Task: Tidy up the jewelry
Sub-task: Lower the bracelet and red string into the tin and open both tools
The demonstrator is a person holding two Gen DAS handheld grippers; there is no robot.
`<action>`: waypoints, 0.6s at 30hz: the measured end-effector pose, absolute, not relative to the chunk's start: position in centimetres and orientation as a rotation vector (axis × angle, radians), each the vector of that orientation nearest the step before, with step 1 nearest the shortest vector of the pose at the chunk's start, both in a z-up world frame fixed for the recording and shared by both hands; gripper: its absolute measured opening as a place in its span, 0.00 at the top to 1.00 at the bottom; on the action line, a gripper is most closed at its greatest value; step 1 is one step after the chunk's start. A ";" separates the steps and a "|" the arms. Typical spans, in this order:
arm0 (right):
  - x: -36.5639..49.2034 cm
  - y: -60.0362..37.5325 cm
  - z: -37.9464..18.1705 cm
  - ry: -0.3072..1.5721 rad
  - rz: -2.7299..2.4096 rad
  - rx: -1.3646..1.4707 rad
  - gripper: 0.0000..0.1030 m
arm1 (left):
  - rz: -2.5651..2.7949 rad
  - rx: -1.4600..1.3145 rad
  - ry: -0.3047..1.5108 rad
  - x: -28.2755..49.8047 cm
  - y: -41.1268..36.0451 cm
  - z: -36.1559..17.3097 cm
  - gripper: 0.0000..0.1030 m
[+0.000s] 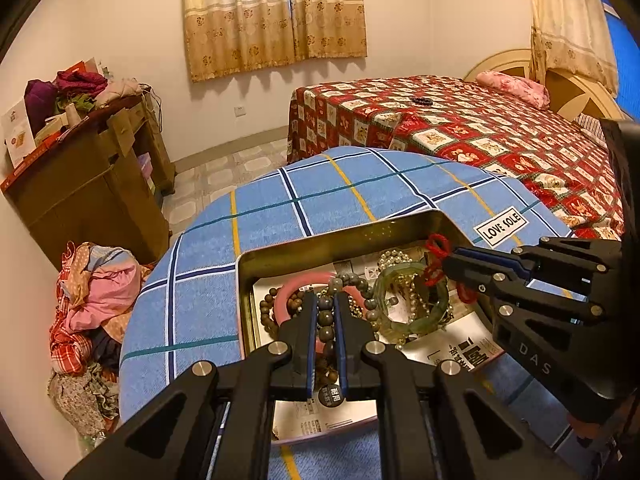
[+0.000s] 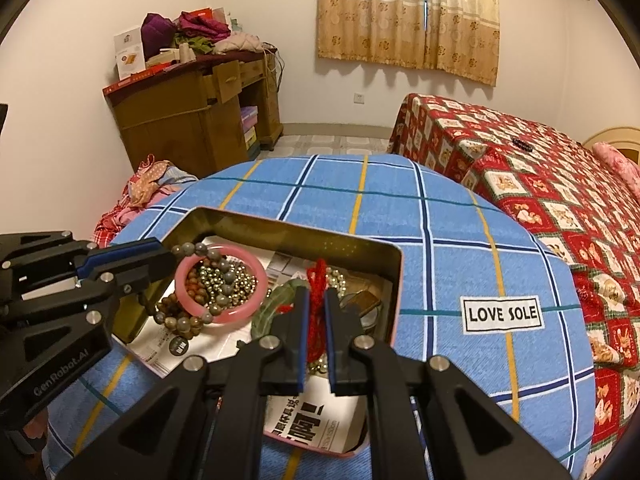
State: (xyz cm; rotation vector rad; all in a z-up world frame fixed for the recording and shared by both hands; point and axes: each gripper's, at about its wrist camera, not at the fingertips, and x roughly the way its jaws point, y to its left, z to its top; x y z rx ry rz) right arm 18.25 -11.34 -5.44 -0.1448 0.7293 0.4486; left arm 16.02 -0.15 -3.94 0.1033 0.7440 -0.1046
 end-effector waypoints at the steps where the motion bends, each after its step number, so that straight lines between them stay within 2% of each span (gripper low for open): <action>1: 18.2 -11.4 -5.5 0.731 0.448 -0.145 0.90 | -0.105 0.102 0.744 16.0 -0.1 -4.0 0.93; 4: 18.1 -11.5 -5.6 0.734 0.450 -0.141 0.89 | -0.114 0.096 0.738 15.9 -0.1 -4.0 0.92; 6: 17.8 -11.7 -5.6 0.732 0.450 -0.133 0.83 | -0.110 0.097 0.734 15.8 -0.1 -3.9 0.90; 8: 17.5 -11.7 -5.5 0.727 0.449 -0.131 0.69 | -0.097 0.097 0.730 15.6 -0.1 -3.8 0.68; 9: 17.3 -11.8 -5.5 0.722 0.449 -0.133 0.65 | -0.083 0.091 0.724 15.5 0.0 -3.7 0.41; 10: 17.0 -11.9 -5.4 0.713 0.445 -0.136 0.56 | -0.073 0.082 0.701 15.1 0.2 -3.4 0.27; 11: 16.8 -11.9 -5.3 0.707 0.442 -0.139 0.50 | -0.071 0.076 0.686 14.8 0.3 -3.2 0.27; 12: 16.6 -11.9 -5.3 0.703 0.440 -0.140 0.49 | -0.076 0.072 0.684 14.6 0.4 -3.0 0.27; 18: 15.0 -13.1 -5.3 0.708 0.421 -0.149 0.48 | -0.071 0.053 0.690 12.5 1.0 -2.7 0.27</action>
